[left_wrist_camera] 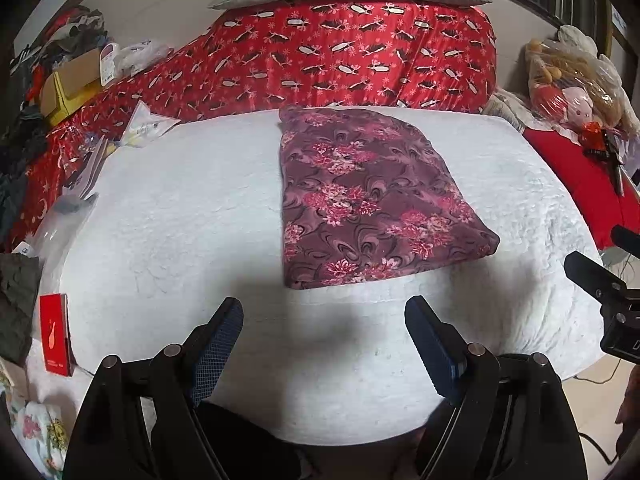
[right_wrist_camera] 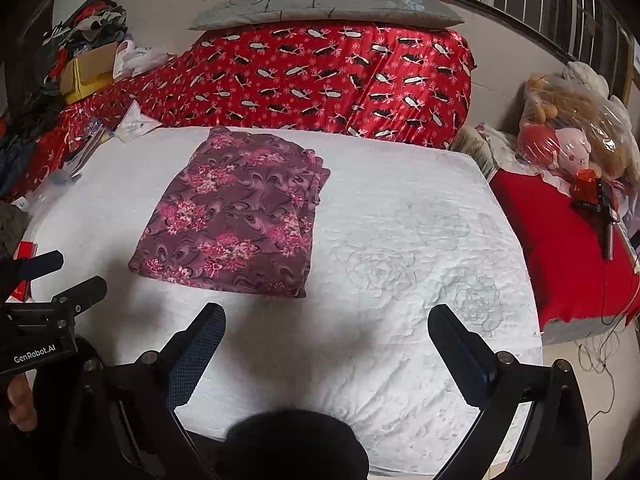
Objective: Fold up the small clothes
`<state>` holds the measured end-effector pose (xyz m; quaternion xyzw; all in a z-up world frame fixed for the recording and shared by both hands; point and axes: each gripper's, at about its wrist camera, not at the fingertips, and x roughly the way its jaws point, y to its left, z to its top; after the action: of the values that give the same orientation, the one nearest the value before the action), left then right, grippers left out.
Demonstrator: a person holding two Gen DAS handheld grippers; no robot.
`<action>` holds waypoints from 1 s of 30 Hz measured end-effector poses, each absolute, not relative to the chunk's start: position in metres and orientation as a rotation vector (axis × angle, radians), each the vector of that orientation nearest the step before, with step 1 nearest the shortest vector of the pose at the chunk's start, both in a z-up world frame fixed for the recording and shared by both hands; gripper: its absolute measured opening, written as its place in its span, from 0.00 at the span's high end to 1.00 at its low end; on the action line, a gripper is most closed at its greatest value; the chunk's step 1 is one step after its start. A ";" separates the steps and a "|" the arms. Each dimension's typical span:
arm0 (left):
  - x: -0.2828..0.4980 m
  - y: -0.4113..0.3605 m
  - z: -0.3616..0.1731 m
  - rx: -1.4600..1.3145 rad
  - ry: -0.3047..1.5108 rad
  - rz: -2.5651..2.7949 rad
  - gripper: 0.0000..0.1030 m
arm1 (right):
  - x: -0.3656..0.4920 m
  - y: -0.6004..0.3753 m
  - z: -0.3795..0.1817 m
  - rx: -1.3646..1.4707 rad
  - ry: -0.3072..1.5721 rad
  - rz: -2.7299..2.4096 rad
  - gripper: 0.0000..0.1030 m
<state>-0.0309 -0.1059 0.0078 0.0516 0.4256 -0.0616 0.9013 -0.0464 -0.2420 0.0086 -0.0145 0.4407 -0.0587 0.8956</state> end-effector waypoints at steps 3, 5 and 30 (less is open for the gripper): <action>-0.030 -0.106 0.007 0.107 0.882 -0.120 0.19 | -0.046 -0.242 0.009 -0.028 0.909 -0.129 0.01; -0.030 -0.106 0.006 0.104 0.886 -0.116 0.19 | -0.045 -0.242 0.008 -0.025 0.911 -0.130 0.01; -0.032 -0.110 0.003 0.117 0.905 -0.148 0.19 | -0.050 -0.247 0.004 -0.032 0.933 -0.142 0.01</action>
<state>-0.0316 -0.1096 0.0033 0.0564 0.4365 -0.0713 0.8951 -0.0502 -0.2466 0.0036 -0.0152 0.4494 -0.0686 0.8906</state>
